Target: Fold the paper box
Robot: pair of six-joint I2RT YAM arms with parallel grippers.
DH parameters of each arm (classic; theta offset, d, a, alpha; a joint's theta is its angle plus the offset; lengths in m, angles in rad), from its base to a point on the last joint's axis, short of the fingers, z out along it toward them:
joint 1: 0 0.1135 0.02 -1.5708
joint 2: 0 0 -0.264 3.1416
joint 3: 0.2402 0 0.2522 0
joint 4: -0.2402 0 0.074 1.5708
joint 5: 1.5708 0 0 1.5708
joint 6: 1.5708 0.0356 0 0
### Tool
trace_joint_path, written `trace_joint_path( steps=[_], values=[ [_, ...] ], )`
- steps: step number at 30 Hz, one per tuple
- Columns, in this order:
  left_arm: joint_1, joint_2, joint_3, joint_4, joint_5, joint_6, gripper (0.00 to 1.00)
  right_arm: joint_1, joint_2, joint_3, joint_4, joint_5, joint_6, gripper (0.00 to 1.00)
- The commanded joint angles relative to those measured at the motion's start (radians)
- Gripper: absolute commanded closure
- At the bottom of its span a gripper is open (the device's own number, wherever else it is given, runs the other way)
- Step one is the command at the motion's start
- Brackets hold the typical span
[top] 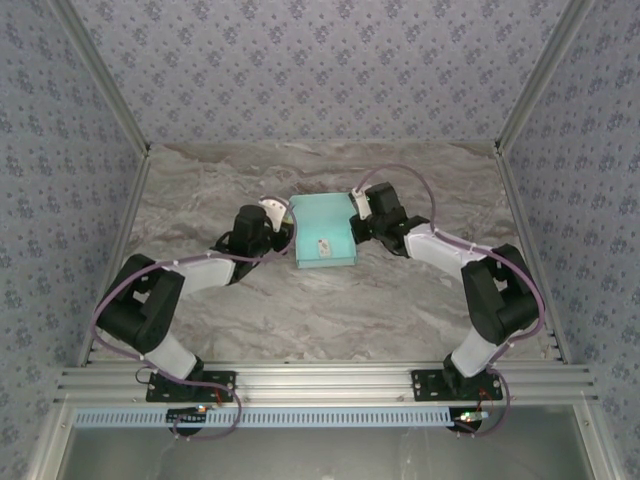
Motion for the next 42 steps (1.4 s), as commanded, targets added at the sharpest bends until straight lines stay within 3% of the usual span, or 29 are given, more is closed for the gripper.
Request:
trace_joint_path(
  steps=[1,8,14,26,42],
  values=[
    [-0.022,0.013,0.031,0.037,-0.091,-0.103,0.94,0.027,-0.023,-0.012,0.012,0.103,0.117,0.95],
    [-0.068,0.026,0.056,0.004,-0.274,-0.292,0.98,0.093,-0.017,-0.001,0.021,0.302,0.316,0.95],
    [-0.11,0.045,0.061,0.0,-0.403,-0.388,1.0,0.126,-0.006,0.002,0.044,0.402,0.409,0.94],
    [-0.187,0.086,0.111,-0.025,-0.554,-0.373,1.0,0.16,0.081,0.07,0.013,0.543,0.445,0.93],
    [-0.257,0.122,0.07,0.059,-0.644,-0.374,1.0,0.18,0.092,0.055,0.065,0.55,0.472,0.93]
  ],
)
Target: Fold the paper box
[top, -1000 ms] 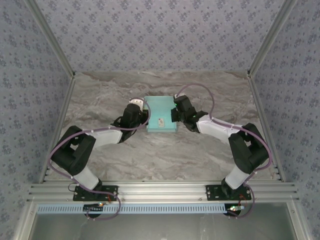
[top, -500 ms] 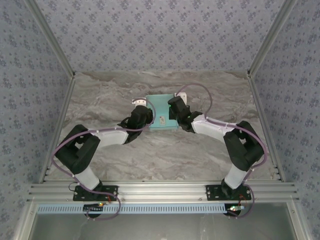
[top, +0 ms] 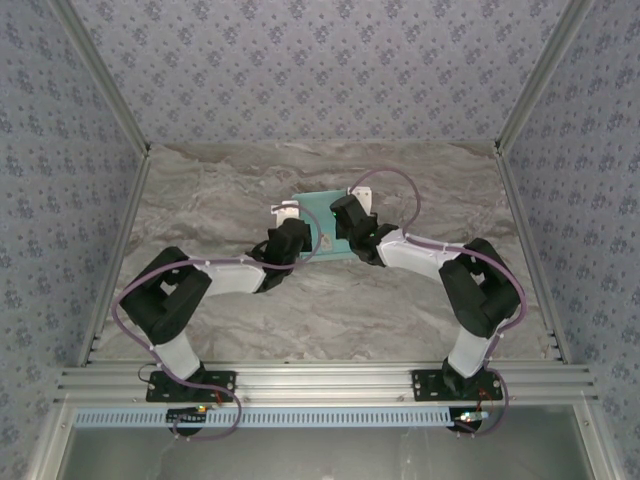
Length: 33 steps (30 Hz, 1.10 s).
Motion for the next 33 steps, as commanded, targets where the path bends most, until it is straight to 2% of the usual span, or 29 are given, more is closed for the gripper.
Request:
trace_joint_path(
  steps=[1,15,28,33],
  values=[
    [-0.009,0.004,-0.018,0.046,-0.032,-0.02,1.0,0.003,-0.008,-0.006,0.031,0.043,0.029,0.93],
    [-0.035,0.004,-0.032,0.061,-0.107,-0.074,1.0,0.014,-0.013,-0.027,0.071,0.045,0.043,0.93],
    [-0.057,0.063,0.014,0.08,-0.085,-0.107,1.0,0.025,-0.013,-0.044,0.09,0.028,0.057,0.93],
    [-0.057,0.058,0.005,0.122,-0.057,-0.084,0.96,0.026,-0.013,-0.048,0.091,0.029,0.051,0.93]
  ],
)
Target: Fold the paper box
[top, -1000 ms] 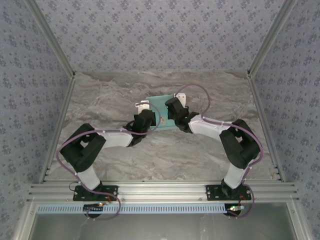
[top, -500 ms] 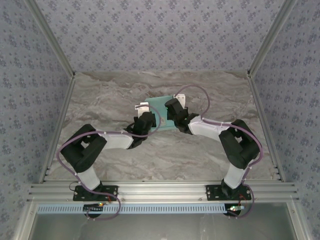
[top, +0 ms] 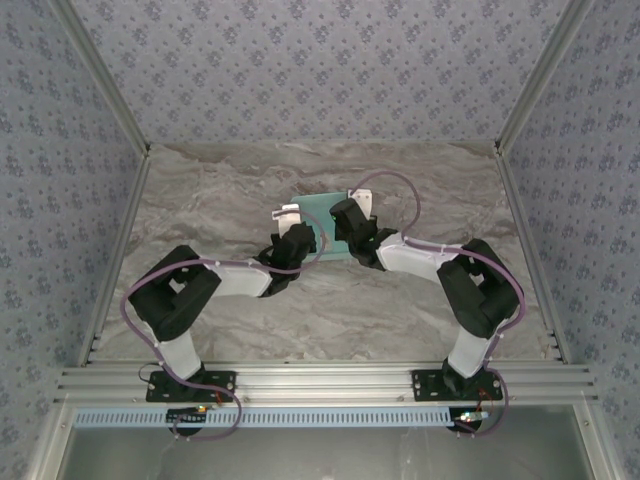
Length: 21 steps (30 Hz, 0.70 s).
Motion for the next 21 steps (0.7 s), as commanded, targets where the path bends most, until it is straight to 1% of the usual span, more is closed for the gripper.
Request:
trace_joint_path(
  steps=[1,5,12,17,21],
  values=[
    [-0.012,0.007,0.007,0.051,0.046,-0.002,0.96,0.01,-0.014,-0.011,0.024,0.015,0.023,0.93],
    [-0.011,-0.029,-0.013,0.044,0.027,0.027,0.95,-0.004,-0.025,-0.027,0.022,0.039,-0.028,0.94],
    [-0.006,-0.066,-0.023,0.022,0.021,0.043,0.94,-0.031,-0.035,-0.043,0.042,0.024,-0.121,0.95],
    [-0.006,-0.047,-0.014,0.019,0.034,0.04,1.0,-0.027,-0.032,-0.061,0.075,-0.003,-0.138,0.95],
    [-0.008,-0.041,-0.017,0.019,0.034,0.045,1.0,-0.026,-0.04,-0.097,0.112,-0.024,-0.159,0.95]
  ],
)
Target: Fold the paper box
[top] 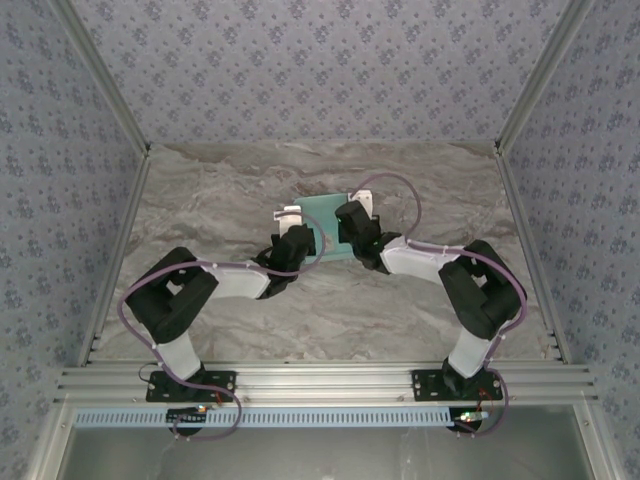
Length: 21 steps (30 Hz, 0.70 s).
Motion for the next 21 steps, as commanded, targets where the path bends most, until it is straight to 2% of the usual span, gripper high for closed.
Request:
trace_joint_path(
  steps=[1,12,21],
  values=[
    [-0.007,-0.018,0.001,0.02,-0.001,0.004,1.0,-0.004,-0.031,-0.049,0.045,-0.019,-0.043,0.95],
    [-0.082,0.025,-0.076,0.146,-0.119,0.078,1.0,0.018,-0.063,-0.197,0.224,-0.045,-0.047,0.95],
    [-0.103,0.012,-0.136,0.19,-0.152,0.102,1.0,0.033,-0.101,-0.278,0.272,-0.049,-0.075,0.95]
  ],
)
